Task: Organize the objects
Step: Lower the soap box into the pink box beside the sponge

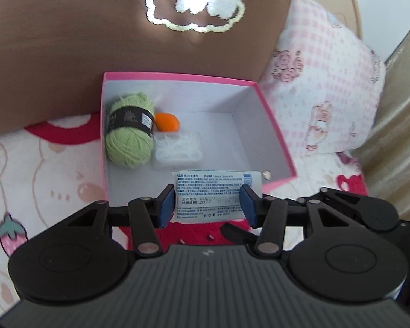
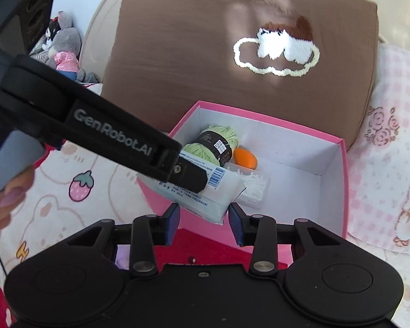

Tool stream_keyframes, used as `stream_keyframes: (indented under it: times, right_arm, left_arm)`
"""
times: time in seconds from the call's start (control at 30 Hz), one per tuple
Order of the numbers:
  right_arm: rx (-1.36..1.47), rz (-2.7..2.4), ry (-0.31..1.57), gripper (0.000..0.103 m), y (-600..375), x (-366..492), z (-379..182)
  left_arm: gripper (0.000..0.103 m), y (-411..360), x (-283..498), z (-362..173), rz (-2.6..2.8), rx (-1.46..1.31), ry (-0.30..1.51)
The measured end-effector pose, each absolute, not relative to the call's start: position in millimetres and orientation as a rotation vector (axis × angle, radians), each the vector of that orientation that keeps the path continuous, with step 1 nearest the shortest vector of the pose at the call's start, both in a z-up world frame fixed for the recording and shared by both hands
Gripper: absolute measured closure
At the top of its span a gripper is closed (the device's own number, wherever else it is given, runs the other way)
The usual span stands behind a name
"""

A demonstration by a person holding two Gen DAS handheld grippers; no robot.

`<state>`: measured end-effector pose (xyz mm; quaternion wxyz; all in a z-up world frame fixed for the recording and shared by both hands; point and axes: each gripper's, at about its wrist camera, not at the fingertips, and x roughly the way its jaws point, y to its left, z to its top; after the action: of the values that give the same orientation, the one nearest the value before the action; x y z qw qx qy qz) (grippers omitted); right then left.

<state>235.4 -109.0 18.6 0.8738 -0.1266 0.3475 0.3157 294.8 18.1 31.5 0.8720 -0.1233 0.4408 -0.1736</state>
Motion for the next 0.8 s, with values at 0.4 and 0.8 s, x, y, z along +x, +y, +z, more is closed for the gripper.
stream_keyframes:
  times: [0.4, 0.8]
  right_arm:
    - [-0.309, 0.606, 0.797, 0.064, -89.9, 306.4, -10.7]
    - [-0.316, 0.516, 0.912, 0.064, -70.4, 365.5, -46.4]
  left_arm:
    - [0.054, 6.9, 367.8, -0.1, -0.307, -0.259, 0.944]
    - [0.055, -7.0, 423.9, -39.5, -0.264, -0.268, 0.993]
